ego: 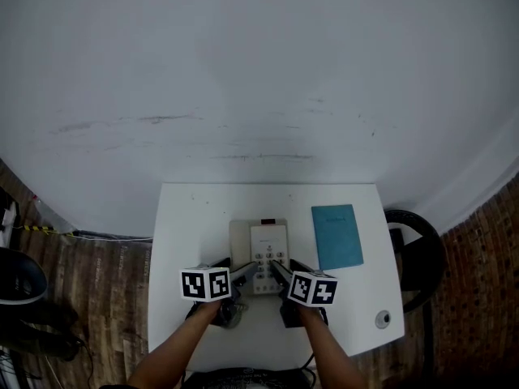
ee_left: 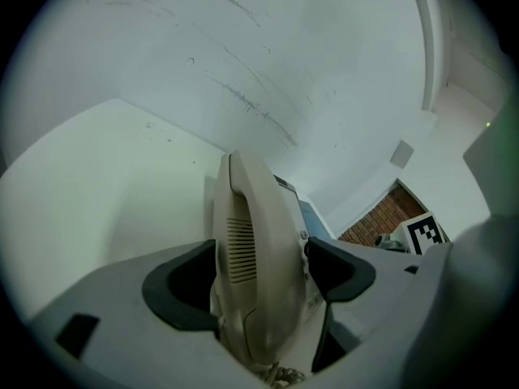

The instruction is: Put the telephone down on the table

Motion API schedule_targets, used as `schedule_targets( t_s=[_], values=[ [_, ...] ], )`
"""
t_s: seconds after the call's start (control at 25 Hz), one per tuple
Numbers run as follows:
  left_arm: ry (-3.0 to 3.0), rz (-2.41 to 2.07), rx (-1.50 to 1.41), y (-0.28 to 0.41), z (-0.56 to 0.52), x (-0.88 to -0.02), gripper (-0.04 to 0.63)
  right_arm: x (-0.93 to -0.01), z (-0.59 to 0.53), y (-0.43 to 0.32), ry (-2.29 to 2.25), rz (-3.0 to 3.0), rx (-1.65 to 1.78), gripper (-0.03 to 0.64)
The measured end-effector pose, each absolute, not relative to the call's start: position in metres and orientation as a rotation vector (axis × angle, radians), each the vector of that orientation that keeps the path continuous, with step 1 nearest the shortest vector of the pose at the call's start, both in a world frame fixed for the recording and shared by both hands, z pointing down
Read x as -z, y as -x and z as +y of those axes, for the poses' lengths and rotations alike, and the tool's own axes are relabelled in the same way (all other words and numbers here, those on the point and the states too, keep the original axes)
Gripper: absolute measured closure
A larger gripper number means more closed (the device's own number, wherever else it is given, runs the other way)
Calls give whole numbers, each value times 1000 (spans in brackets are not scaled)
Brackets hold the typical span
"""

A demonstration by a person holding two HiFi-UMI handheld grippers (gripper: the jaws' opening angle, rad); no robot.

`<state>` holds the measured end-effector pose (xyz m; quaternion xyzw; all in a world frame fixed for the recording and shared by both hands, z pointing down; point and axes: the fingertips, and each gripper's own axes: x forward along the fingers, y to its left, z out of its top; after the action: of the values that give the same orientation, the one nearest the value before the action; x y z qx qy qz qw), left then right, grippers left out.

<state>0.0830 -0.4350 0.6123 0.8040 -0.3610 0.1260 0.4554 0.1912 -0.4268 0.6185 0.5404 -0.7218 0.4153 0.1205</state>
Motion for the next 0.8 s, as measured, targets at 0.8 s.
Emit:
schedule_targets(
  t_s=[0.8],
  values=[
    [-2278, -960, -268, -51, -400, -512, 328, -518, -386, -172, -1738, -2213, -904, 497]
  ],
)
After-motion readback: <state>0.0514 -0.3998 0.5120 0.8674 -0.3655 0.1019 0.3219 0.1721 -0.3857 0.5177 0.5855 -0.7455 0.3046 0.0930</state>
